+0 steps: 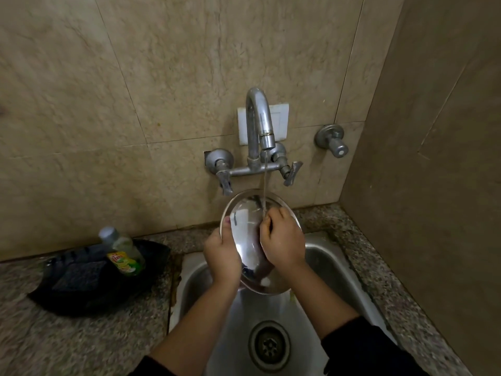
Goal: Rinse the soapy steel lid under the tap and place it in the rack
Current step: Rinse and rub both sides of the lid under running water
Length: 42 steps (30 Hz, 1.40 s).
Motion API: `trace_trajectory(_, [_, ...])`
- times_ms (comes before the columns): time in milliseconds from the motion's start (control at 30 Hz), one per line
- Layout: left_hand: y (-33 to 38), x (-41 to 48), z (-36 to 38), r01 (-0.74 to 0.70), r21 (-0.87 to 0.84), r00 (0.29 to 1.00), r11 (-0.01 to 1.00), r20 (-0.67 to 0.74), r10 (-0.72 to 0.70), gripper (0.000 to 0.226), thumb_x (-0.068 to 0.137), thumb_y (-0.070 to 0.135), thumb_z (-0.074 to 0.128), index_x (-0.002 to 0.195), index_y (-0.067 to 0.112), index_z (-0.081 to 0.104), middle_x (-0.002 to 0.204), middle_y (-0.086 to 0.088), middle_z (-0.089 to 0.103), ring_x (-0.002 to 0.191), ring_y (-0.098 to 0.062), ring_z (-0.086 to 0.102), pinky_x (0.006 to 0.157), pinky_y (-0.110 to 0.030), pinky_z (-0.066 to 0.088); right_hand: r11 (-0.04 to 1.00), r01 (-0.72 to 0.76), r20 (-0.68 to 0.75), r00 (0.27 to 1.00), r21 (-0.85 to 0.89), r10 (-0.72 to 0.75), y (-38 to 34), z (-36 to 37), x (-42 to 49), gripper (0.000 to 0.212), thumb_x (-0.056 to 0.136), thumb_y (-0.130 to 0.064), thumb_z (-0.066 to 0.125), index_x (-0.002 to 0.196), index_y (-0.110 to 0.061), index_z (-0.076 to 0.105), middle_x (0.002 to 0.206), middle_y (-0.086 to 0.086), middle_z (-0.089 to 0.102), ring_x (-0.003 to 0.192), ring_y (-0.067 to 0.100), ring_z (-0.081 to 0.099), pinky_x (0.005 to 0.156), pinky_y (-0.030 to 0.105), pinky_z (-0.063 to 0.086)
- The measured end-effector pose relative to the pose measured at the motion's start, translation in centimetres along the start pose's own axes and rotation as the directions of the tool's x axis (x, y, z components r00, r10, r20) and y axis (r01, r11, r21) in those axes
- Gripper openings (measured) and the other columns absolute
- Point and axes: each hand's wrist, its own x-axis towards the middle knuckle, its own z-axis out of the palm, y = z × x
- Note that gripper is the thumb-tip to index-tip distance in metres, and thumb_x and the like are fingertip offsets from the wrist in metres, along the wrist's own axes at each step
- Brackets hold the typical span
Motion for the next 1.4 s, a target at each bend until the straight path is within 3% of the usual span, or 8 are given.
trace_trajectory(167, [0.4, 0.5, 0.5, -0.088, 0.0, 0.996, 0.996, -0.017, 0.088, 0.04, 0.095, 0.035, 0.049, 0.057, 0.024, 0.057, 0.05, 0.006, 0.057, 0.046, -0.004, 0.052, 0.042, -0.009, 0.037, 0.938, -0.317, -0.002, 0.947, 0.141, 0.321, -1.3, 0.9, 1.5, 0.026, 0.095, -0.025, 0.038, 0.093, -0.011, 0.06, 0.099, 0.007, 0.061, 0.087, 0.023, 0.058, 0.07, 0.034, 0.045])
trace_trajectory(300, [0.5, 2.3, 0.0, 0.0, -0.039, 0.994, 0.999, 0.106, 0.004, 0.041, 0.094, 0.035, 0.052, 0.058, 0.02, 0.061, 0.05, 0.004, 0.06, 0.046, -0.008, 0.056, 0.048, -0.022, 0.045, 0.987, 0.143, -0.077, 0.987, 0.072, -0.138, -0.6, -0.3, 1.0, 0.022, 0.092, -0.023, 0.04, 0.085, -0.013, 0.058, 0.089, 0.005, 0.059, 0.083, 0.018, 0.054, 0.072, 0.028, 0.043])
trace_trajectory(467, [-0.3, 2.7, -0.6, 0.178, -0.001, 0.955, 0.984, 0.241, -0.173, 0.038, 0.093, 0.038, 0.053, 0.068, 0.014, 0.068, 0.064, -0.005, 0.07, 0.062, -0.023, 0.066, 0.063, -0.034, 0.053, 0.792, 0.608, 0.192, 0.784, -0.043, -0.591, 1.7, -1.6, -0.1, 0.015, 0.087, -0.026, 0.048, 0.082, -0.018, 0.059, 0.085, 0.001, 0.06, 0.079, 0.018, 0.052, 0.079, 0.034, 0.043])
trace_trajectory(833, [-2.1, 1.9, -3.1, 0.158, -0.095, 0.95, 0.983, 0.285, -0.125, 0.039, 0.093, 0.033, 0.056, 0.063, 0.012, 0.069, 0.053, 0.005, 0.068, 0.049, -0.004, 0.061, 0.047, -0.015, 0.048, 0.986, 0.018, 0.232, 0.973, -0.163, 0.02, 3.4, -1.4, 3.8, 0.036, 0.096, -0.047, 0.04, 0.113, -0.018, 0.05, 0.125, 0.011, 0.046, 0.115, 0.03, 0.041, 0.095, 0.042, 0.031])
trace_trajectory(933, [-1.9, 2.7, -3.6, 0.088, -0.059, 0.92, 0.994, 0.387, -0.059, 0.037, 0.092, 0.035, 0.057, 0.066, 0.009, 0.068, 0.059, 0.001, 0.067, 0.055, -0.009, 0.06, 0.053, -0.023, 0.049, 0.966, 0.25, 0.316, 0.923, -0.062, -0.219, 2.4, -1.6, 4.2, 0.04, 0.094, -0.054, 0.038, 0.108, -0.018, 0.05, 0.119, 0.008, 0.049, 0.111, 0.026, 0.043, 0.089, 0.039, 0.031])
trace_trajectory(1067, [-1.7, 3.2, -3.4, -0.097, 0.048, 0.867, 0.994, 0.495, 0.061, 0.04, 0.089, 0.045, 0.055, 0.065, 0.015, 0.067, 0.055, 0.006, 0.063, 0.053, -0.004, 0.054, 0.053, -0.022, 0.044, 0.77, 0.62, 0.476, 0.637, 0.149, -0.606, -0.7, -1.5, 5.7, 0.036, 0.096, -0.046, 0.037, 0.104, -0.019, 0.059, 0.103, 0.003, 0.061, 0.096, 0.018, 0.052, 0.081, 0.034, 0.038])
trace_trajectory(1233, [-2.6, 3.8, -4.2, 0.078, -0.103, 0.958, 0.992, 0.284, -0.046, 0.037, 0.091, 0.038, 0.057, 0.06, 0.02, 0.068, 0.057, 0.002, 0.062, 0.056, -0.012, 0.055, 0.054, -0.026, 0.047, 0.942, 0.052, 0.406, 0.894, 0.332, -0.192, 2.6, -2.6, 6.6, 0.021, 0.096, -0.04, 0.051, 0.085, -0.025, 0.062, 0.08, -0.008, 0.06, 0.077, 0.012, 0.055, 0.072, 0.031, 0.039])
trace_trajectory(1400, [-2.0, 3.5, -3.0, -0.064, -0.008, 0.926, 0.998, 0.372, 0.063, 0.041, 0.086, 0.048, 0.056, 0.062, 0.017, 0.066, 0.055, 0.002, 0.063, 0.053, -0.007, 0.058, 0.051, -0.024, 0.047, 0.83, 0.549, 0.417, 0.734, 0.103, -0.537, -1.2, -0.4, 6.0, 0.037, 0.094, -0.05, 0.041, 0.112, -0.023, 0.058, 0.117, 0.0, 0.06, 0.11, 0.016, 0.048, 0.094, 0.038, 0.034])
